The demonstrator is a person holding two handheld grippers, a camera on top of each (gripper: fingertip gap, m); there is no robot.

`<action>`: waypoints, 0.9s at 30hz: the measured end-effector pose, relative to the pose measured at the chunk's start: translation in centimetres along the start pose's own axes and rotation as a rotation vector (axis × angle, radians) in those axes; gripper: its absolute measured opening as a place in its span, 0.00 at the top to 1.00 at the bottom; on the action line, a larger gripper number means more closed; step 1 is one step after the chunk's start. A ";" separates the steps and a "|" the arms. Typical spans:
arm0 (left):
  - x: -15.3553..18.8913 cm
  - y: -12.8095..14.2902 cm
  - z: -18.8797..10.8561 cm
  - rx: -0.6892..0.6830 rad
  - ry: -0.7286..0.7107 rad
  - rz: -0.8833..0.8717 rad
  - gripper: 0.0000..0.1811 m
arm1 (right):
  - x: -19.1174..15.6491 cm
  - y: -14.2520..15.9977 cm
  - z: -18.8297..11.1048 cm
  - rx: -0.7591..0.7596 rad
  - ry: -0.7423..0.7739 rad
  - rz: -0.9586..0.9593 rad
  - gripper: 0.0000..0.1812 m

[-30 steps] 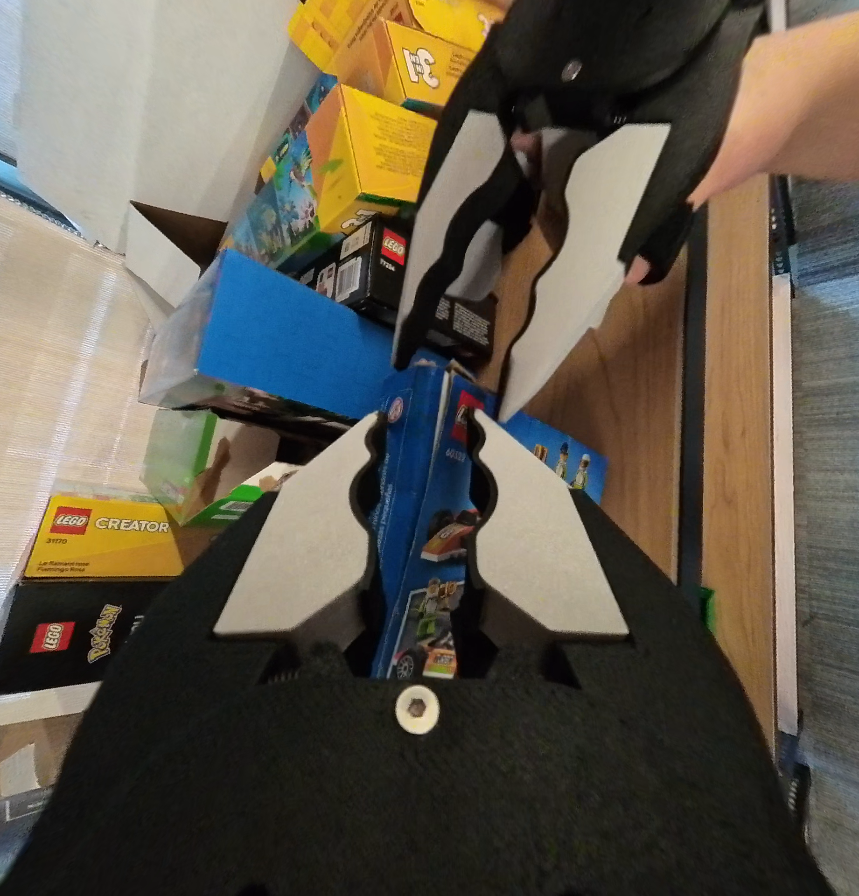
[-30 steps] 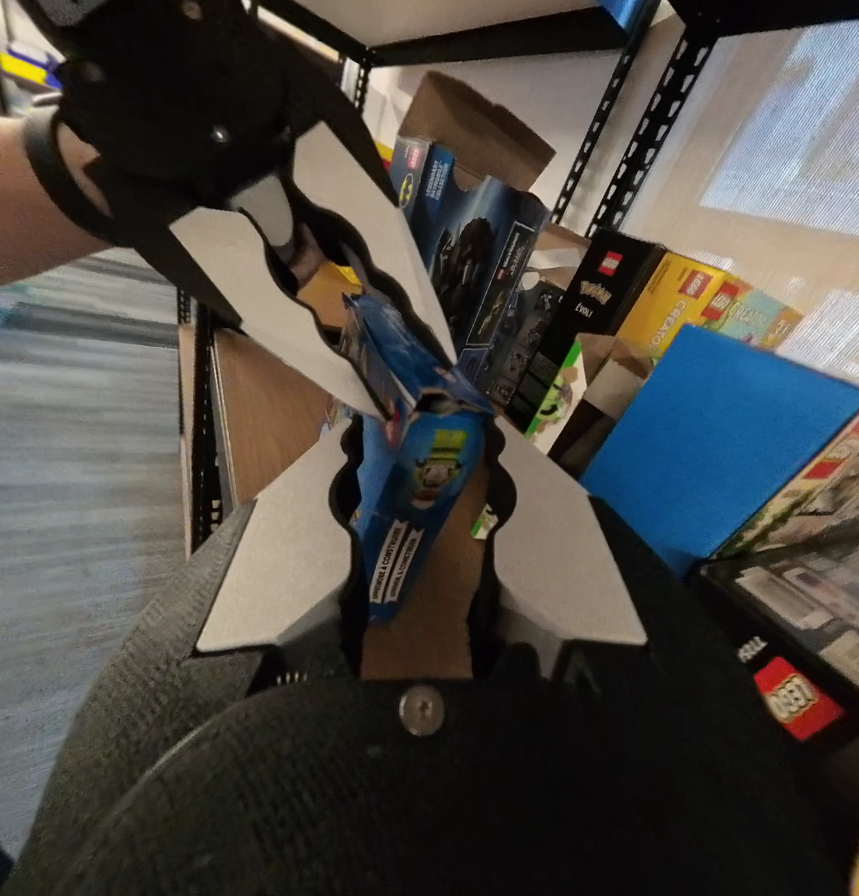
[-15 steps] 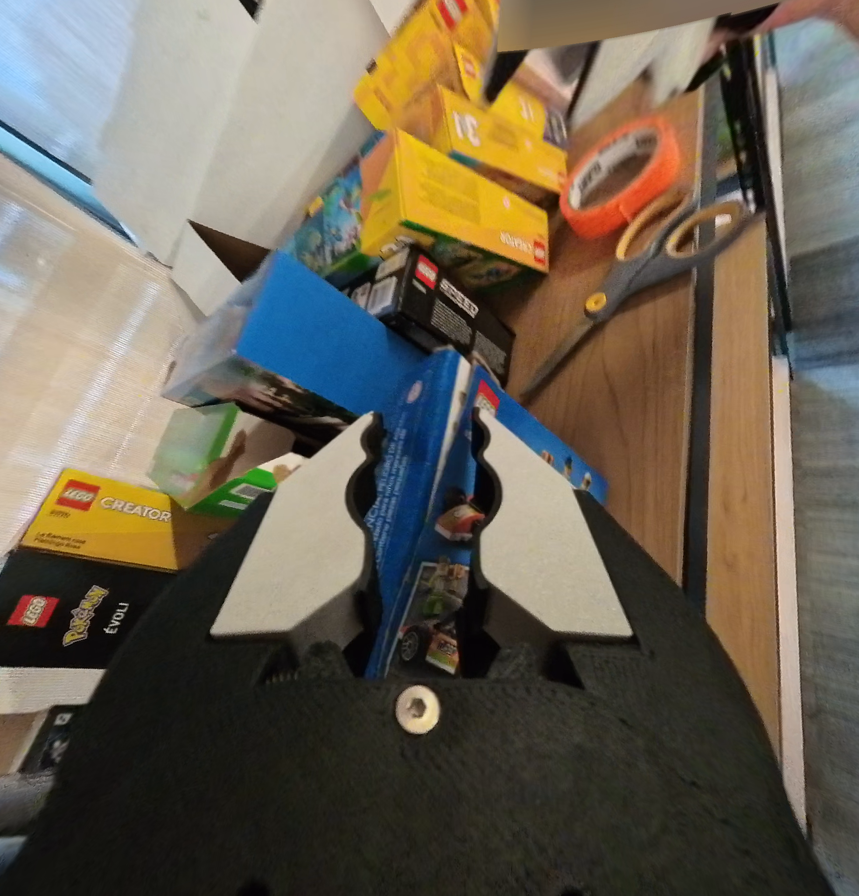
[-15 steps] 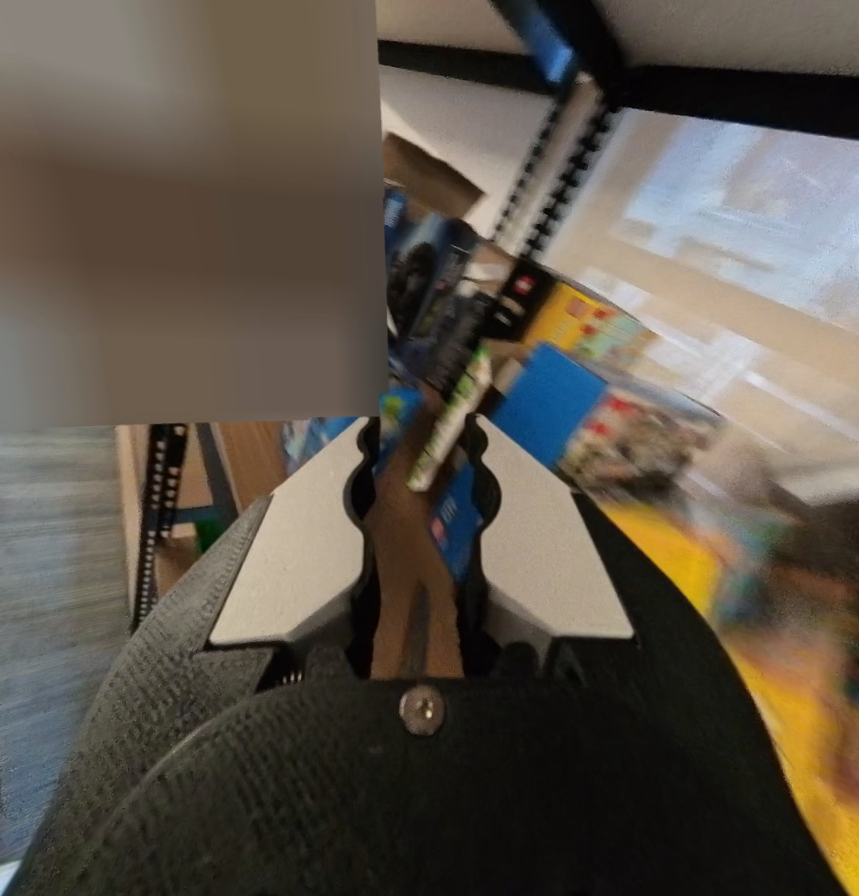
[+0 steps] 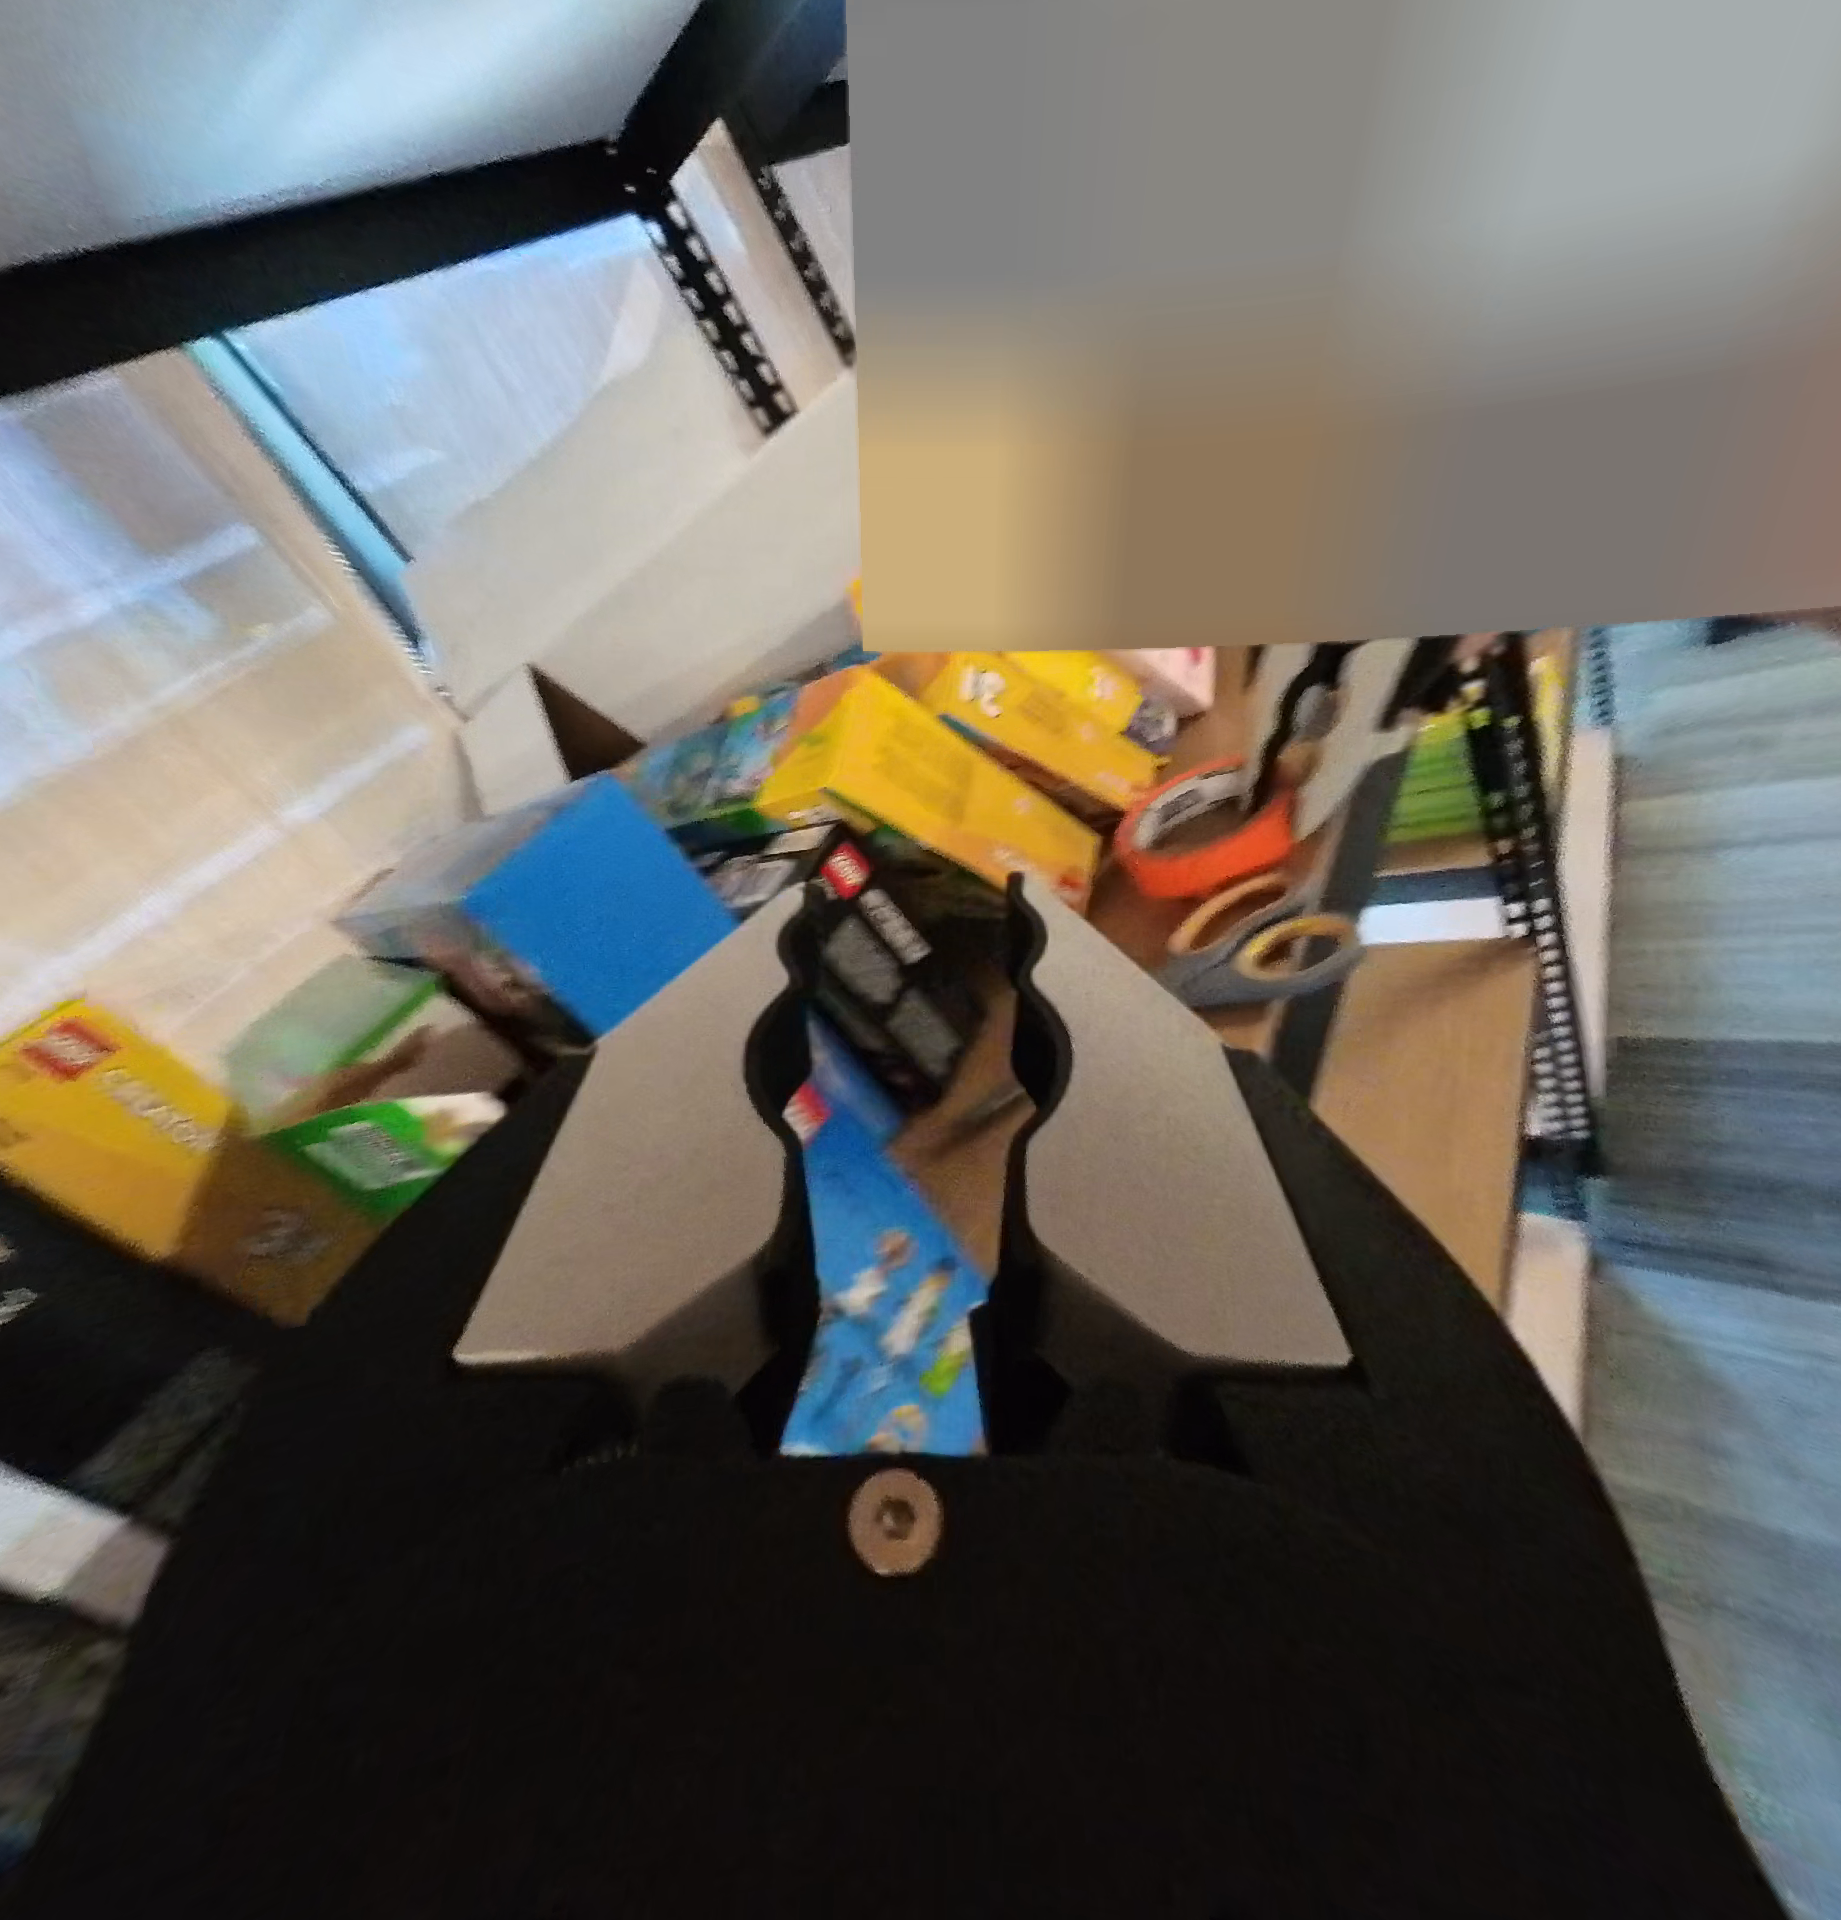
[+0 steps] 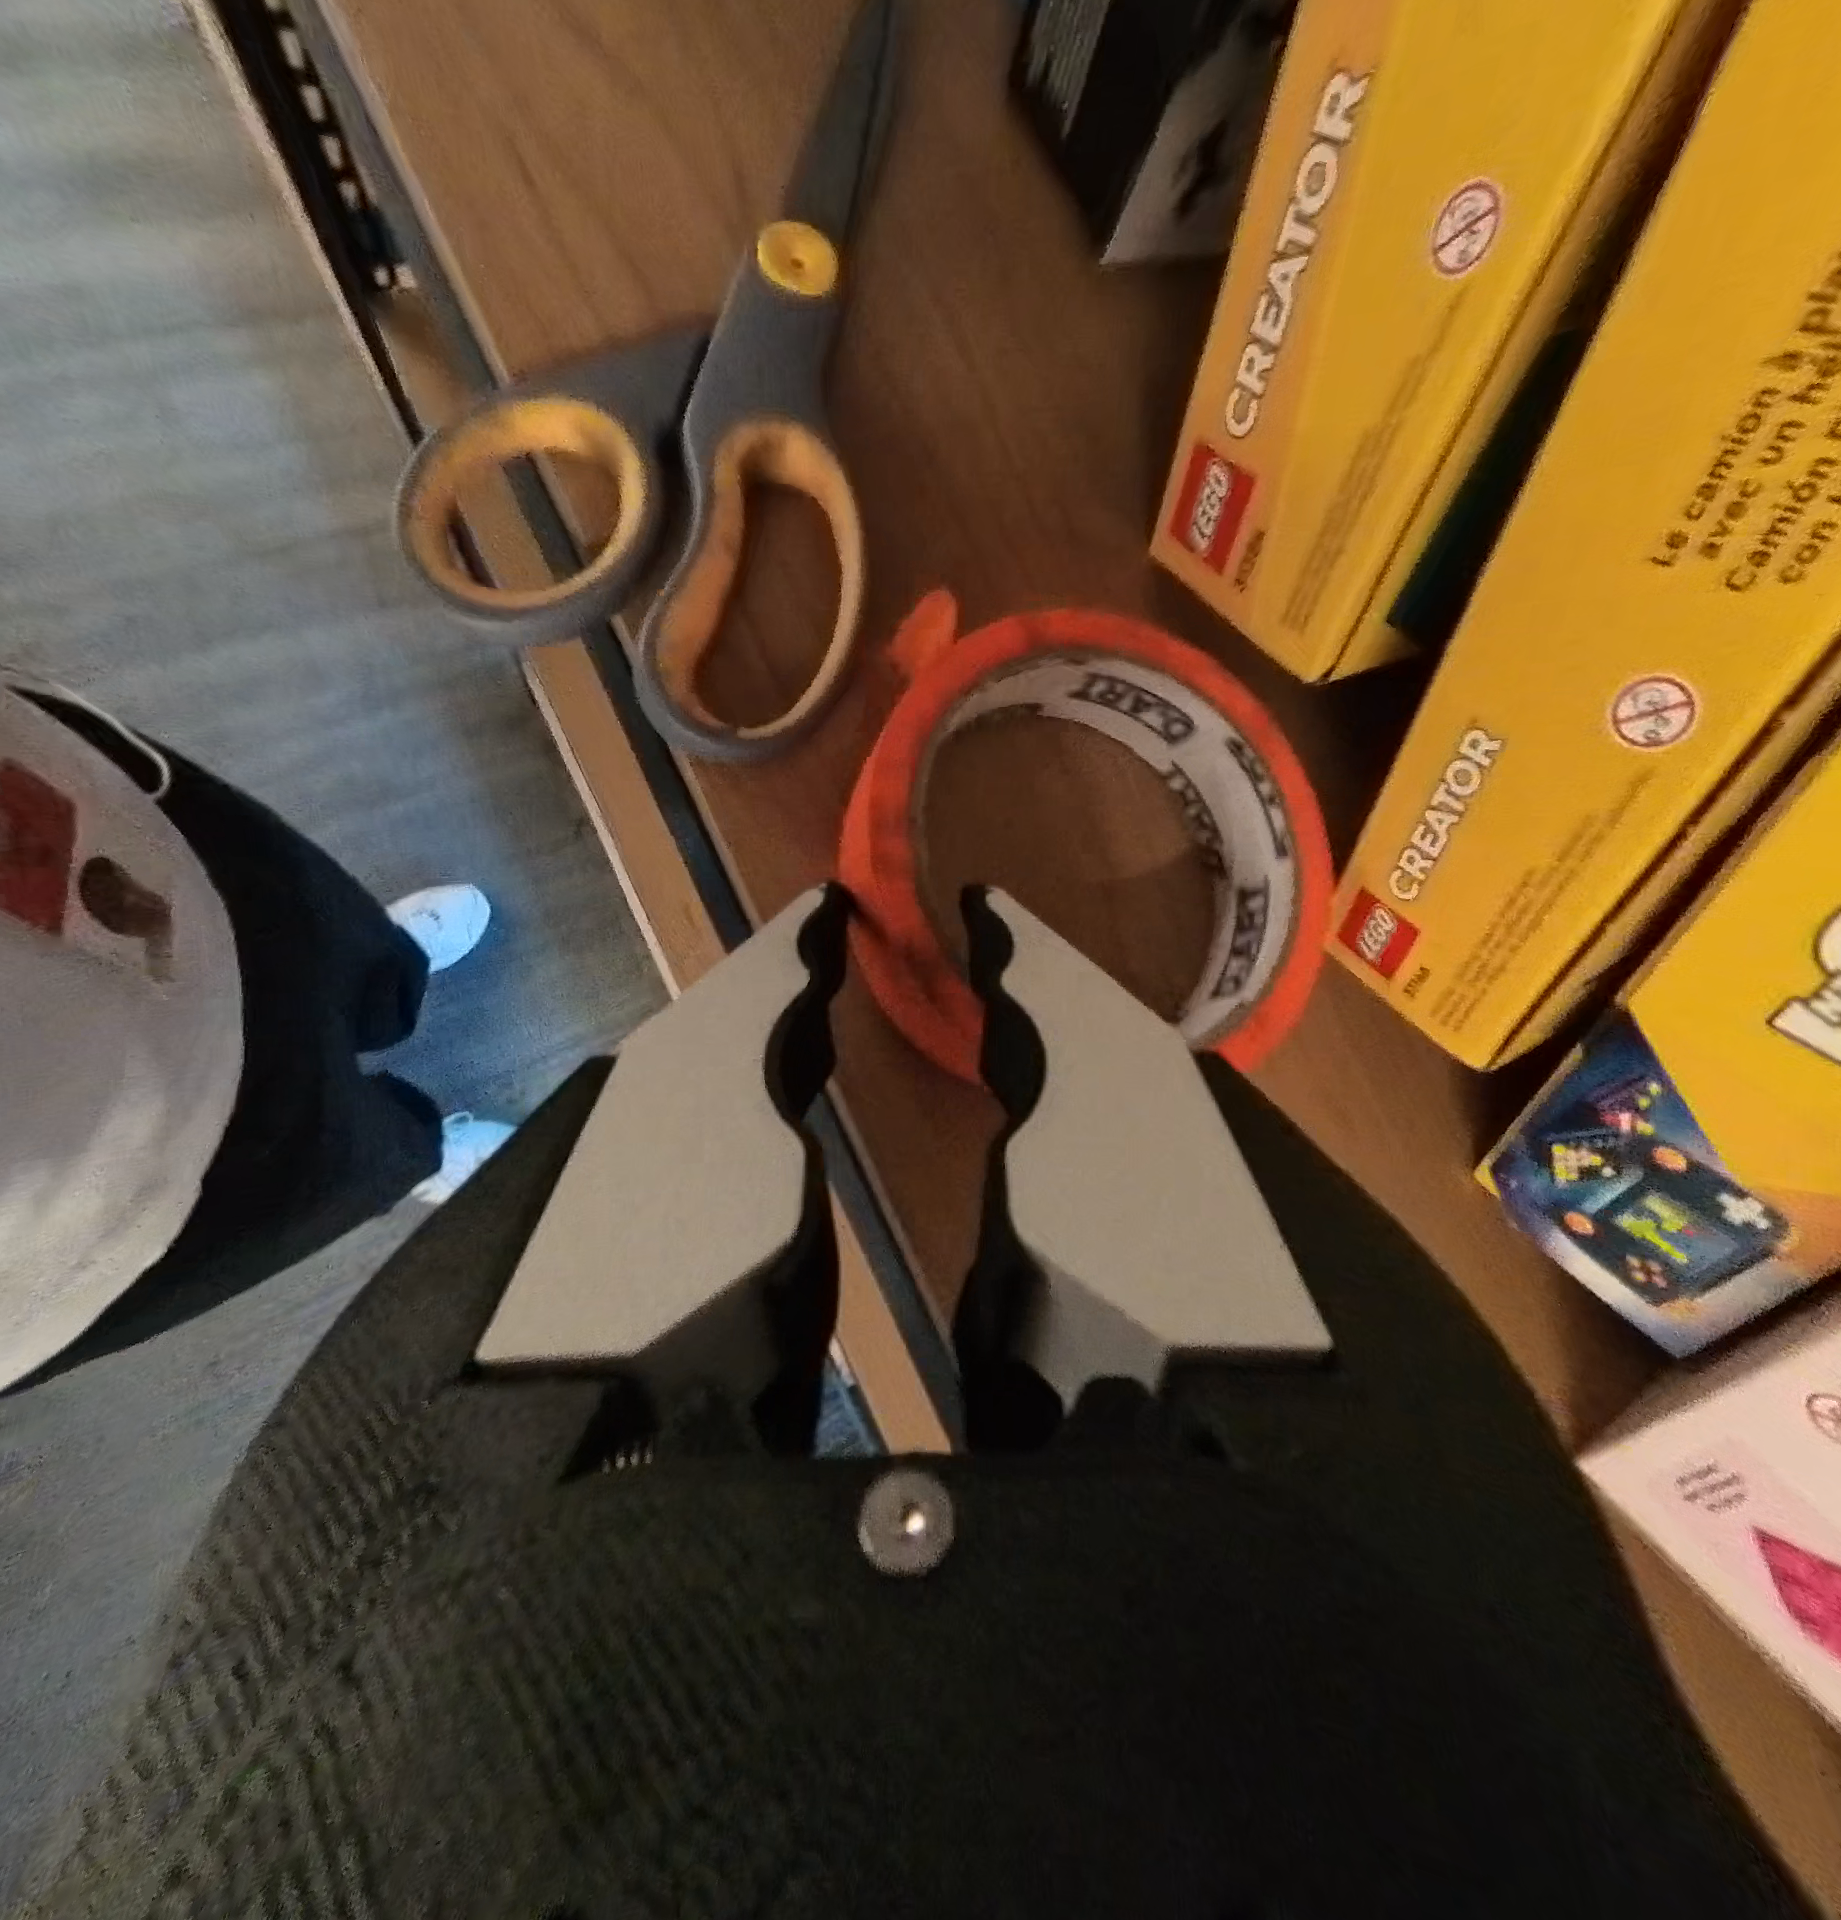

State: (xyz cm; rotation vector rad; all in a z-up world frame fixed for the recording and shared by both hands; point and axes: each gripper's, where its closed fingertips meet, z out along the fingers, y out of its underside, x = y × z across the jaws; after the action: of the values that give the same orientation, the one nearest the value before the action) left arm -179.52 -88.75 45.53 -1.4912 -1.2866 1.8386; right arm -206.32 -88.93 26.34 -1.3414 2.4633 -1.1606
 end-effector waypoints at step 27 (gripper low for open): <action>12.2 0.8 10.3 -0.171 0.301 -0.242 1.00 | -11.6 -12.2 -5.6 0.693 -0.351 -0.043 0.95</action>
State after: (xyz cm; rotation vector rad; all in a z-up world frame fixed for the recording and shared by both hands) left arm -192.73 -83.34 38.41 -1.5503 -1.4280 1.3236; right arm -193.40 -80.84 35.50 -1.2376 1.5766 -1.4468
